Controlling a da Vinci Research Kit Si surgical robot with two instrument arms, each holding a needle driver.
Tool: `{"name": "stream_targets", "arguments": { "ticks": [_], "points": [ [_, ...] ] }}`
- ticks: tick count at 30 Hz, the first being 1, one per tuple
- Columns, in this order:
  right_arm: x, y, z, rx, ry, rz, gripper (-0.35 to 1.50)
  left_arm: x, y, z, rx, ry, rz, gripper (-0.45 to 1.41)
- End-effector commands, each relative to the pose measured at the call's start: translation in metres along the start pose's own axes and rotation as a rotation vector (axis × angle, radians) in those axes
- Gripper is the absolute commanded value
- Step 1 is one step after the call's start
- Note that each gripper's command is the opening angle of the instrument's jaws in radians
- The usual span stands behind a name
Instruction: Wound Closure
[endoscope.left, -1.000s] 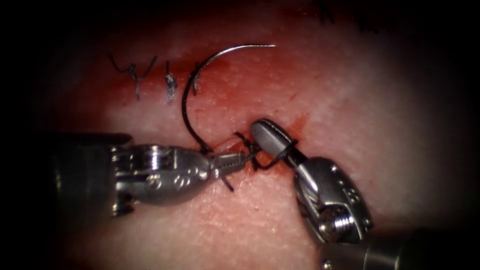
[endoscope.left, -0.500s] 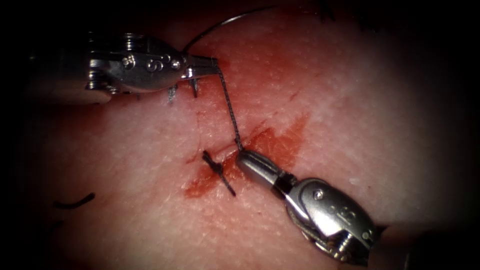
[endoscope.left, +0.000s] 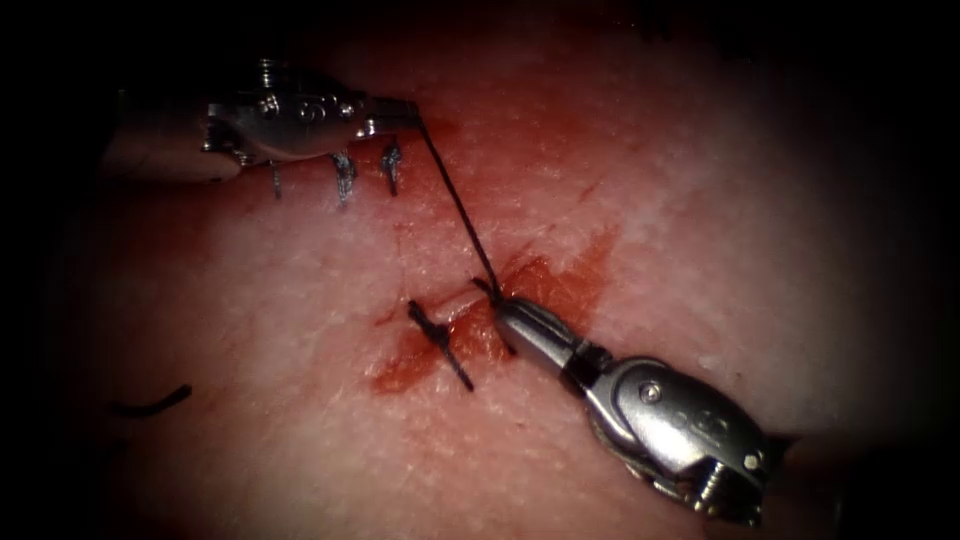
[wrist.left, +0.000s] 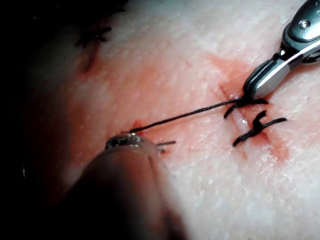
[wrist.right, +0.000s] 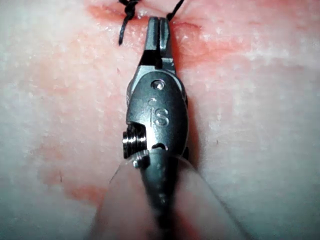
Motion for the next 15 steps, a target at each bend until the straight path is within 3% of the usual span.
{"name": "stream_targets", "arguments": {
  "ticks": [1, 15],
  "points": [
    [-0.0013, -0.0009, 0.0, 0.008, -0.007, -0.002, -0.35, 0.0001, 0.0001, 0.0006, 0.009, -0.004, 0.004, -0.45],
    [-0.0019, -0.0022, -0.0022, 0.044, -0.012, -0.033, -0.35, -0.0003, -0.0003, 0.0, 0.051, -0.023, 0.004, -0.45]
  ]
}}
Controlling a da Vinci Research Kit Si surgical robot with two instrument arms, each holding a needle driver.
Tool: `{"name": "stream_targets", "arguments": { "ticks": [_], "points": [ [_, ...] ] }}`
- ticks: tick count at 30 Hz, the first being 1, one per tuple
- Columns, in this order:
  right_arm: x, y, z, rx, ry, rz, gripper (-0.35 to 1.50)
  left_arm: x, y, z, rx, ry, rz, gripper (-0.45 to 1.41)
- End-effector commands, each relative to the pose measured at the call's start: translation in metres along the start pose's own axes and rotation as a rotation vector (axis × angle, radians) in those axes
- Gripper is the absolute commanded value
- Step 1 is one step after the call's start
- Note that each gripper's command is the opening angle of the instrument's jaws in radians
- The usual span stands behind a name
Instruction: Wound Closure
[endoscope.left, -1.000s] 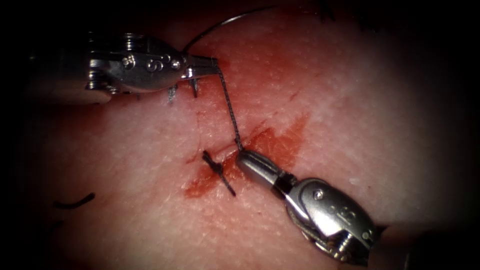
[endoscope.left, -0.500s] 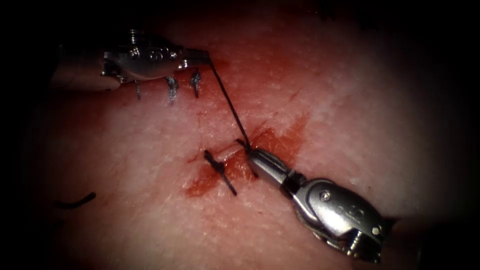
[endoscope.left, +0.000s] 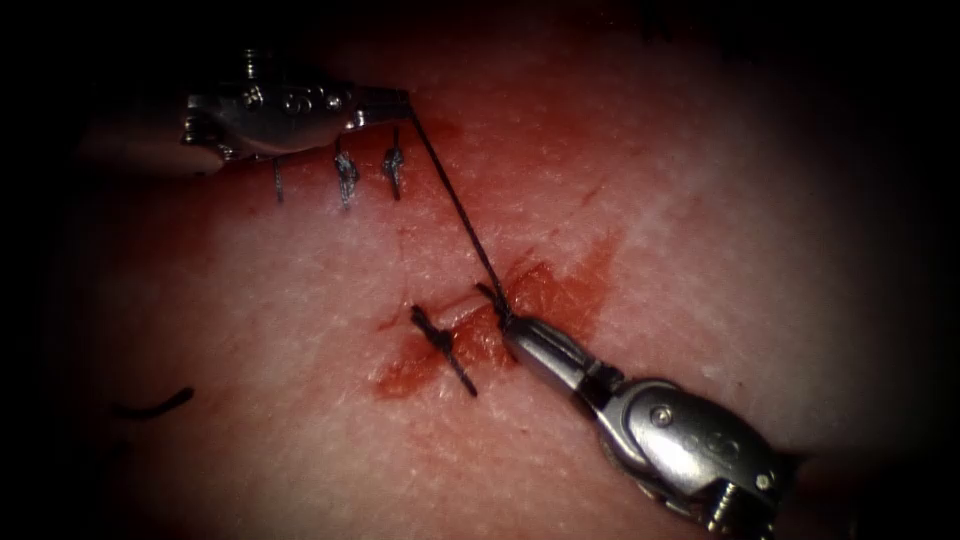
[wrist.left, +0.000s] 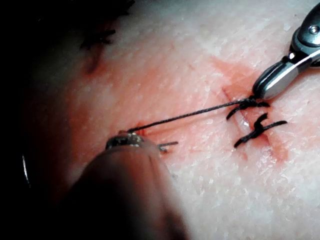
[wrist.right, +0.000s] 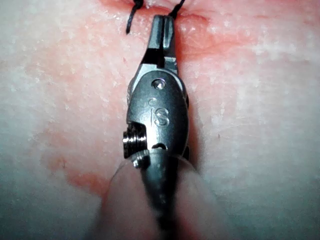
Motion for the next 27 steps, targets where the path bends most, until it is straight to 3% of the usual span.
{"name": "stream_targets", "arguments": {
  "ticks": [1, 11, 14, 17, 18, 19, 20, 23, 27],
  "points": [
    [-0.0008, -0.0007, 0.0006, 0.006, -0.002, 0.0, -0.35, 0.0001, 0.0003, 0.0007, -0.001, -0.001, 0.001, -0.45],
    [-0.0008, -0.0016, 0.0002, 0.051, 0.003, -0.018, -0.35, -0.0005, -0.0001, 0.0, 0.017, -0.003, -0.011, -0.45],
    [0.0, -0.0012, 0.0003, 0.078, 0.002, -0.01, -0.35, 0.0007, 0.0012, -0.0011, 0.015, 0.016, -0.031, -0.45],
    [0.0018, -0.0001, 0.0004, 0.083, 0.014, -0.121, -0.35, 0.0027, 0.0021, -0.0032, 0.016, 0.052, -0.041, -0.45],
    [0.0031, 0.0006, 0.0006, 0.092, 0.014, -0.137, 0.11, 0.0039, 0.0024, -0.0045, 0.019, 0.07, -0.039, -0.45],
    [0.0037, 0.001, 0.0008, 0.105, 0.01, -0.131, 0.36, 0.0047, 0.0025, -0.0054, 0.026, 0.082, -0.036, -0.45],
    [0.0051, 0.0018, 0.0012, 0.117, -0.005, -0.146, 0.95, 0.006, 0.0029, -0.007, 0.034, 0.098, -0.035, -0.45],
    [0.0074, 0.0032, 0.0019, 0.122, -0.032, -0.148, 1.23, 0.0081, 0.0038, -0.0094, 0.032, 0.128, -0.033, -0.45],
    [0.011, 0.006, 0.0033, 0.129, -0.058, -0.116, 1.28, 0.0111, 0.0052, -0.0128, 0.038, 0.142, -0.007, -0.45]
  ]
}}
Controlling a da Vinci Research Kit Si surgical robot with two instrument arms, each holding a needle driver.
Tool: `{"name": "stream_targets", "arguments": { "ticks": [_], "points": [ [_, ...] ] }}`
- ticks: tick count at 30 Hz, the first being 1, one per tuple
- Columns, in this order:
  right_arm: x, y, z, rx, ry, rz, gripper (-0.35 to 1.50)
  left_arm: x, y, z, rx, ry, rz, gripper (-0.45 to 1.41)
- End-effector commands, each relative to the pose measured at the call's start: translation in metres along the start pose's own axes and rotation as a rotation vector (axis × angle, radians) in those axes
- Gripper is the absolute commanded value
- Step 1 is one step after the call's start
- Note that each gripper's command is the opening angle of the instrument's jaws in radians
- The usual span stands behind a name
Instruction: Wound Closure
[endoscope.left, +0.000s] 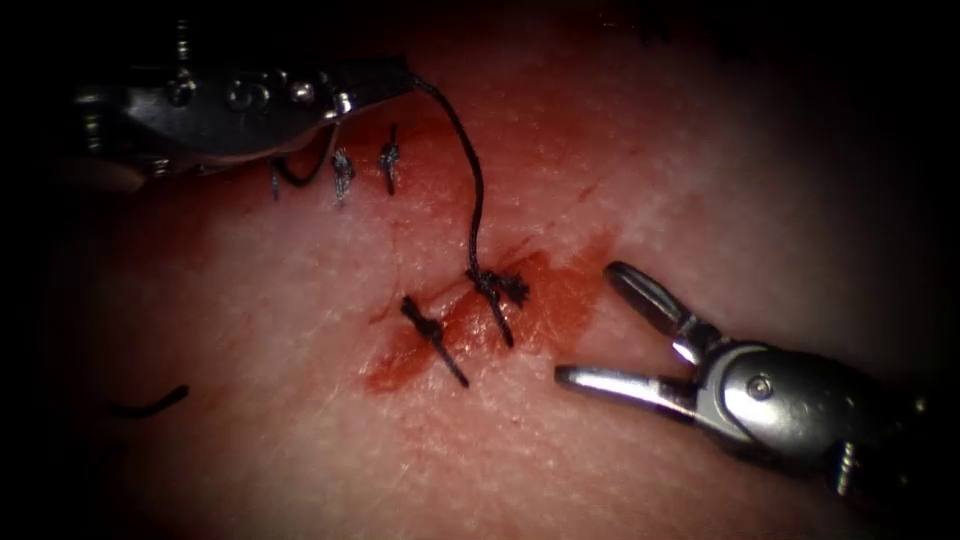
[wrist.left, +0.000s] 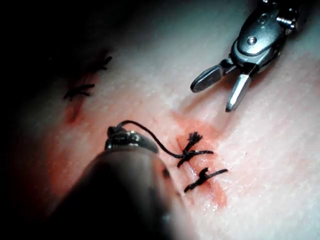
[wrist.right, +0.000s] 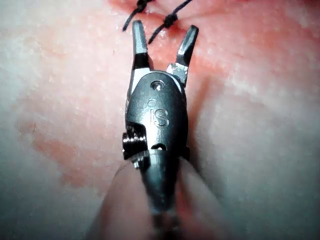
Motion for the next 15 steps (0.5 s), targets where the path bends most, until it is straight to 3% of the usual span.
{"name": "stream_targets", "arguments": {
  "ticks": [1, 2, 5, 8, 15],
  "points": [
    [0.0006, 0.0009, 0.0015, 0.006, -0.014, 0.007, 1.28, 0.0004, 0.0005, 0.0004, -0.002, -0.002, 0.007, -0.45],
    [0.0009, 0.0015, 0.0018, 0.013, -0.032, 0.006, 1.28, 0.0009, 0.0006, 0.0, 0.0, 0.0, 0.009, -0.45],
    [0.0012, 0.0042, 0.0036, 0.103, -0.085, 0.132, 1.05, 0.0024, 0.0008, -0.0014, 0.012, 0.01, 0.028, -0.45],
    [0.0005, 0.0058, 0.0054, 0.175, -0.11, 0.15, 1.0, 0.0028, 0.0009, -0.0018, 0.009, 0.008, 0.037, -0.45],
    [-0.0015, 0.0033, 0.0086, 0.271, -0.122, 0.188, 1.0, 0.0025, 0.0013, -0.0015, 0.015, 0.008, 0.042, -0.45]
  ]
}}
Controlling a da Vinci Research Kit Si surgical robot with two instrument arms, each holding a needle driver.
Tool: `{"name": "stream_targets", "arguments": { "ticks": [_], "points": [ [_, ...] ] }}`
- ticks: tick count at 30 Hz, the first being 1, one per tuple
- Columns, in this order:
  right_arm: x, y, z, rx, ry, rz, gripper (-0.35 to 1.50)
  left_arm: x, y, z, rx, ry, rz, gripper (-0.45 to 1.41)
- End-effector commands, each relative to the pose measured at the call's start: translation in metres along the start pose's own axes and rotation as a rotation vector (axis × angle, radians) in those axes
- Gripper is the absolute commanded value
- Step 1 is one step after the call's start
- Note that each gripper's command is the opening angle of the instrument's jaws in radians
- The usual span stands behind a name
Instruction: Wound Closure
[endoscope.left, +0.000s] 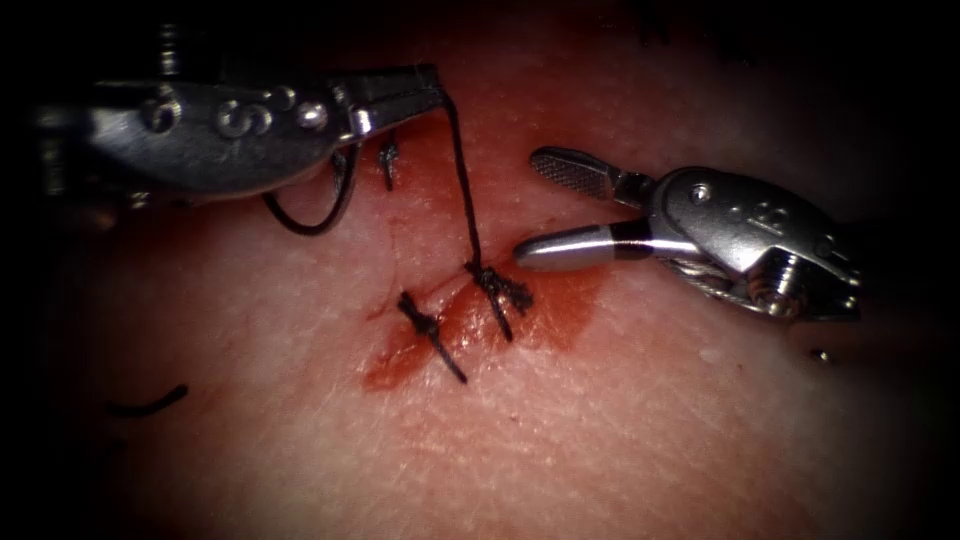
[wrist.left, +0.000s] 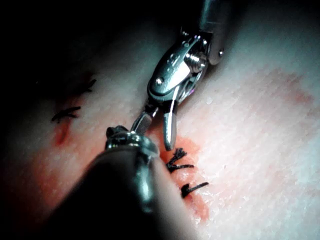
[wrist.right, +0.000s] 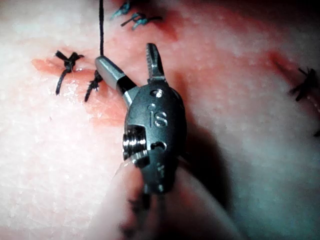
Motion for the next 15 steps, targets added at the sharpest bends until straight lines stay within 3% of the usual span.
{"name": "stream_targets", "arguments": {
  "ticks": [1, 15],
  "points": [
    [-0.0005, -0.0007, 0.0018, 0.014, 0.002, -0.004, 1.0, 0.0001, 0.0004, 0.0008, 0.001, 0.001, 0.0, -0.45],
    [-0.0018, -0.0026, 0.0069, 0.041, 0.005, -0.038, 0.91, 0.0003, 0.0007, 0.0004, -0.001, -0.001, 0.011, -0.45]
  ]
}}
